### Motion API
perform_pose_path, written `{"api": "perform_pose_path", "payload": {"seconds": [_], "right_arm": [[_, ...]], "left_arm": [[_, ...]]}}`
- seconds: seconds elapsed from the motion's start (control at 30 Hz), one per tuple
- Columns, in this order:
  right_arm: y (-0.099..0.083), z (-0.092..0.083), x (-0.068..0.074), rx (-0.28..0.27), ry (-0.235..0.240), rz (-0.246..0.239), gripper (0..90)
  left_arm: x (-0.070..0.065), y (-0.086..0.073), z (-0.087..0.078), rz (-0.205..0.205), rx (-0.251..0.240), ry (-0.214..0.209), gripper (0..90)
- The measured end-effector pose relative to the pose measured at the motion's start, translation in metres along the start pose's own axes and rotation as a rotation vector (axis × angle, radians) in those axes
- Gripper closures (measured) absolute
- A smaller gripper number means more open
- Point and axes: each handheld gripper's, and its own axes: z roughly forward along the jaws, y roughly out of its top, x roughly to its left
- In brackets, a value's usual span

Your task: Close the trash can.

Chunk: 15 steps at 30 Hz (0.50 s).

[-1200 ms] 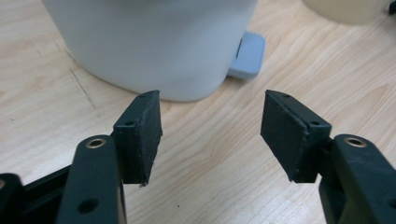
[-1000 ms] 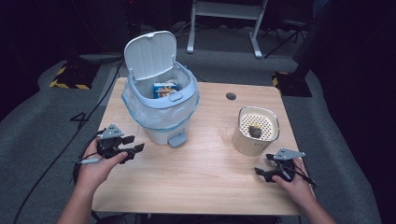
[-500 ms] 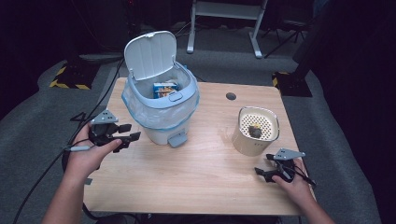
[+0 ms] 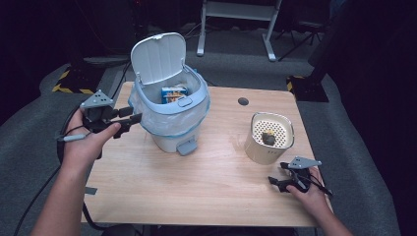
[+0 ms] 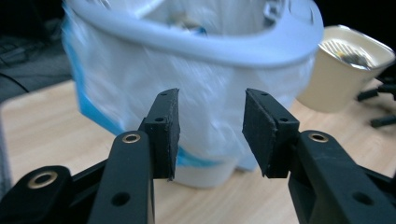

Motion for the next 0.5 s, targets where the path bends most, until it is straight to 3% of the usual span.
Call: {"api": "perform_pose_path", "payload": {"seconds": [0.23, 0.33, 0.37, 0.5], "right_arm": [[0.0, 0.0, 0.0, 0.0, -0.001, 0.0, 16.5], [0.0, 0.0, 0.0, 0.0, 0.0, 0.0, 16.5], [0.0, 0.0, 0.0, 0.0, -0.001, 0.0, 16.5], [0.0, 0.0, 0.001, 0.001, -0.004, 0.001, 16.7]], "left_arm": [[0.008, 0.028, -0.008, 0.0, -0.086, 0.021, 63.3], [0.009, 0.036, -0.011, -0.011, -0.11, 0.017, 61.9], [0.011, 0.043, -0.013, -0.028, -0.143, 0.015, 62.5], [0.014, 0.054, -0.015, -0.03, -0.166, 0.036, 68.4]]}}
